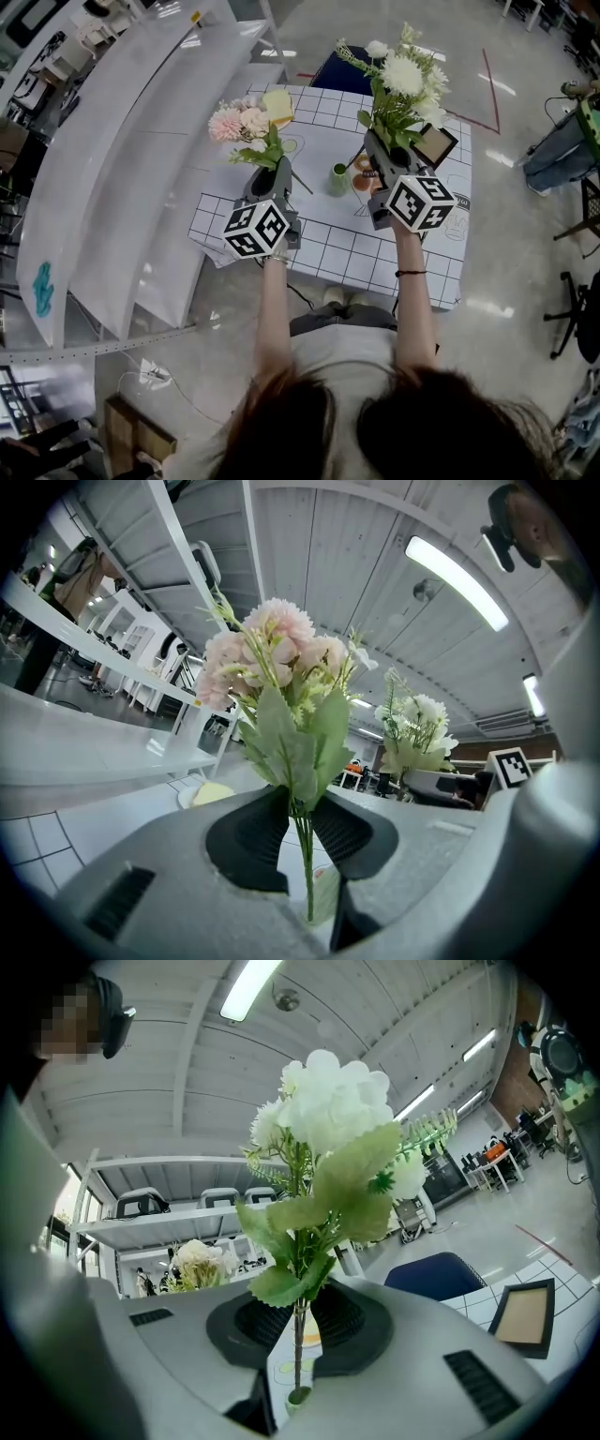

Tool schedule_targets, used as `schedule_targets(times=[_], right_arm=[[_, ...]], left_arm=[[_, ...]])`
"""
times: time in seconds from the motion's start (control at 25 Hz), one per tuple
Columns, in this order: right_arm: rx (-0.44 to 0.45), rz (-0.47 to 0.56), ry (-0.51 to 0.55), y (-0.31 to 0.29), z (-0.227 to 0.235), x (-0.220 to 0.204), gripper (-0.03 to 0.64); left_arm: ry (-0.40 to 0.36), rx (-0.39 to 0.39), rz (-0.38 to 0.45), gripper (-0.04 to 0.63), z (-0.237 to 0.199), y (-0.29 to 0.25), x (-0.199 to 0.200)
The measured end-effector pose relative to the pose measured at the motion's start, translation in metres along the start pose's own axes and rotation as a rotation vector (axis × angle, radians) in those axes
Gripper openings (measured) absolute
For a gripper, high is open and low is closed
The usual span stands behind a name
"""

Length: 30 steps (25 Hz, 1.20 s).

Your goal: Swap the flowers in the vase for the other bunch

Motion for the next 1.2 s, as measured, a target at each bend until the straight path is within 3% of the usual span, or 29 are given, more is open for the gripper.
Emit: schedule_targets(times=[1.2], right_arm=[[0.020,-0.124,0.097,-0.022,-0.007,-0.056,0.053]], left_arm=[[0.008,0.014,-0.001,0.074,-0.017,0.000,0.001]])
Point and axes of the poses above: the fingertips, and each gripper's own axes: y backward along the fingers, z to its right, x out of its top, the point moved 3 cm from there along y, backward along the fingers, and after that the axes turned 4 degrees about -y, right-handed, at the moved point
